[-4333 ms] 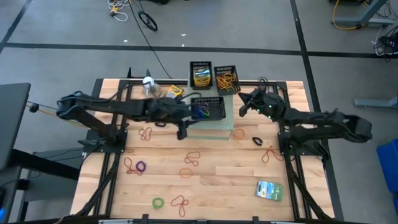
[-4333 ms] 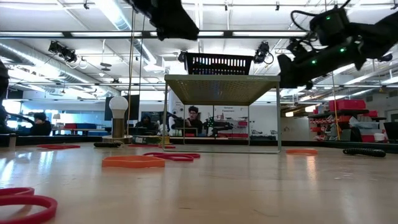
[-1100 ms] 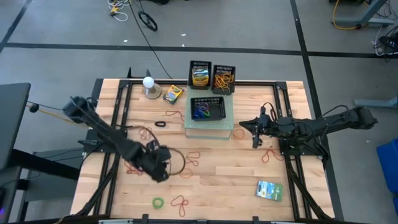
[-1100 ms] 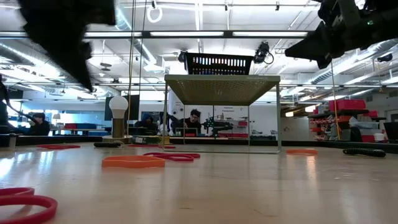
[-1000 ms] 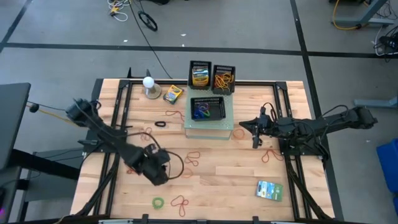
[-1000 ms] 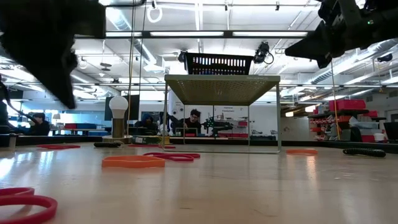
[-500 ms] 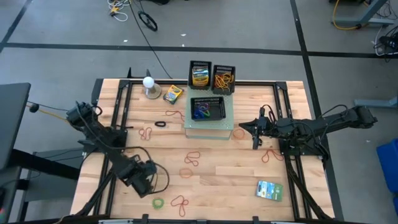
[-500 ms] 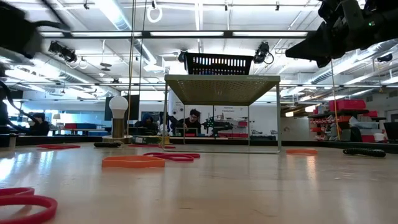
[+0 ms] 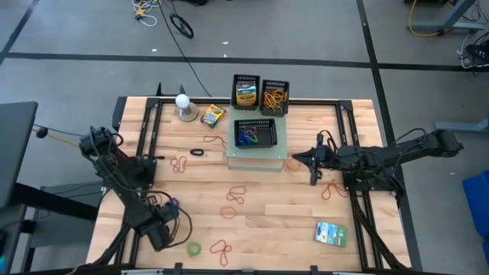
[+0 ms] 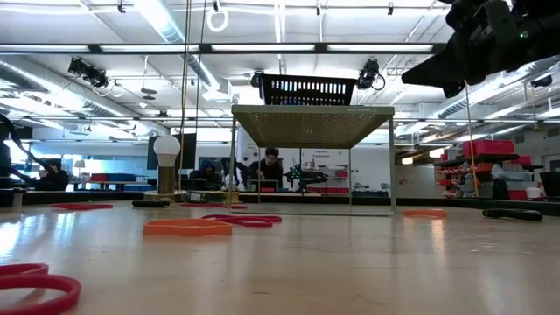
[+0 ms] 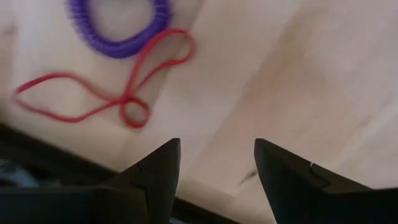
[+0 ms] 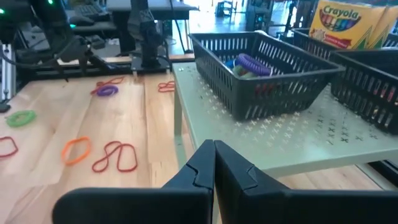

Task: Pick & Place Office Desk Supplies
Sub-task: Put the red rubber band into the top right black bin on the shelf

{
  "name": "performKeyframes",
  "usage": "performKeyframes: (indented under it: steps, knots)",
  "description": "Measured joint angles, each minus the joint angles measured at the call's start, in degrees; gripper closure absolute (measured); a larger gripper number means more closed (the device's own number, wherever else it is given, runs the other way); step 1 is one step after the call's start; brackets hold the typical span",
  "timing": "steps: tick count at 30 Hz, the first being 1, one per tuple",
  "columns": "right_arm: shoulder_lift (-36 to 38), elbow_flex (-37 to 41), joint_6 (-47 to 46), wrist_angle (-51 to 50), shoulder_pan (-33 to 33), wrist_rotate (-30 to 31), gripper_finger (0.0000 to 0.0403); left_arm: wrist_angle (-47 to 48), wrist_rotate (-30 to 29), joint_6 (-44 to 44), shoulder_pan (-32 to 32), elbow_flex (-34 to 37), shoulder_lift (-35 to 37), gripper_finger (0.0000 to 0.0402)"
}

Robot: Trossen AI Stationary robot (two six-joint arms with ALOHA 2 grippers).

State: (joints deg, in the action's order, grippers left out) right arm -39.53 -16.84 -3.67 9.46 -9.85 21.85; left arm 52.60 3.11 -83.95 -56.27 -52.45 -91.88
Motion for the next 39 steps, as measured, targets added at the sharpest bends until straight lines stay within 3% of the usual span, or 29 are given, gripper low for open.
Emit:
performKeyframes:
  steps: [9,17,25,35,39]
  knots:
    - [-1.09,0.00,0.57,0.26,0.00,-0.03,0.0396,1.03,-0.05,1.94,-0.55,0.02,0.00,0.0187]
    - [-1.09,0.00,0.62,1.79,0.00,-0.07,0.0396,8.96,-6.22,2.59,-0.74,0.33,-0.16,0.0187]
    - [-1.09,0.00,0.57,3.06,0.00,-0.26,0.0396,-0.39,-6.17,2.53,-0.70,8.61,0.18,0.0187]
    - [-1.09,0.00,1.33,3.16,0.00,-0.24,0.0396,3.50,-7.27,5.65,-0.79,5.26,1.57,0.0199]
    - [-1.09,0.00,1.56,3.19,0.00,-0.23,0.0396,2.28,-7.53,7.72,-0.75,7.13,1.62,0.0200]
